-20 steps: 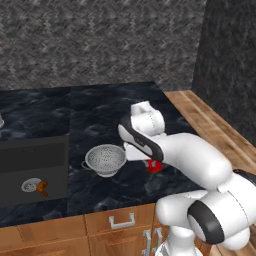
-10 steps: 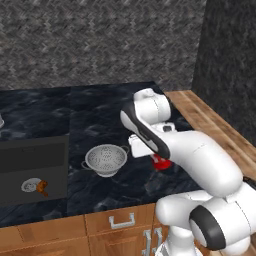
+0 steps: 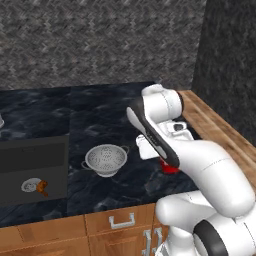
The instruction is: Pick the colander and mug and place them in the sink. Then turn on the water.
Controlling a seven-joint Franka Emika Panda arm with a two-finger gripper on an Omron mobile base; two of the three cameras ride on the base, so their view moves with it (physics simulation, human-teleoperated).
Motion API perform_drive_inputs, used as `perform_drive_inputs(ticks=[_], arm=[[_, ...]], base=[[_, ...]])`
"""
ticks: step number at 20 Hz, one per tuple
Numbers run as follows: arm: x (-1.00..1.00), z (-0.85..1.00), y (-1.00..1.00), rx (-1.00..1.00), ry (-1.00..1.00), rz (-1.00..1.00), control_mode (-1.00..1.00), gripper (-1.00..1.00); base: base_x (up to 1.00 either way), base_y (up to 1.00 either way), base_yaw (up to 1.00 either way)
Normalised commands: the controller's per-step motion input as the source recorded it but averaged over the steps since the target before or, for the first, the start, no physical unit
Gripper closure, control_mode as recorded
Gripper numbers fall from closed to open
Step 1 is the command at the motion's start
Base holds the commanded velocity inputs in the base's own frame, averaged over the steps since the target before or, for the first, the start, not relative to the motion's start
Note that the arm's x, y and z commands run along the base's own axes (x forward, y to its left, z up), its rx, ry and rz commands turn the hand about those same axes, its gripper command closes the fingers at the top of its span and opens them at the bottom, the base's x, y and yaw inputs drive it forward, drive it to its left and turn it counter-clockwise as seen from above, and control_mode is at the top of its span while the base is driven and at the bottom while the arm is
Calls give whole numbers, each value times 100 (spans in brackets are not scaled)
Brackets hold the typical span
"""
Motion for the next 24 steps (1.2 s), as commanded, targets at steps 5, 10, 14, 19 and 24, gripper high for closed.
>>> perform_drive_inputs(ticks=[5, 10, 14, 19, 24], arm=[[-34, 29, -7, 2, 0, 2, -100, 100], [-45, 22, 11, 7, 0, 5, -100, 100], [-54, 15, 33, 6, -6, 8, -100, 100], [-31, 9, 73, 0, -6, 6, -100, 100], [-1, 18, 58, 0, -7, 5, -100, 100]], base=[[0, 0, 0], [0, 0, 0], [0, 0, 0], [0, 0, 0], [0, 0, 0]])
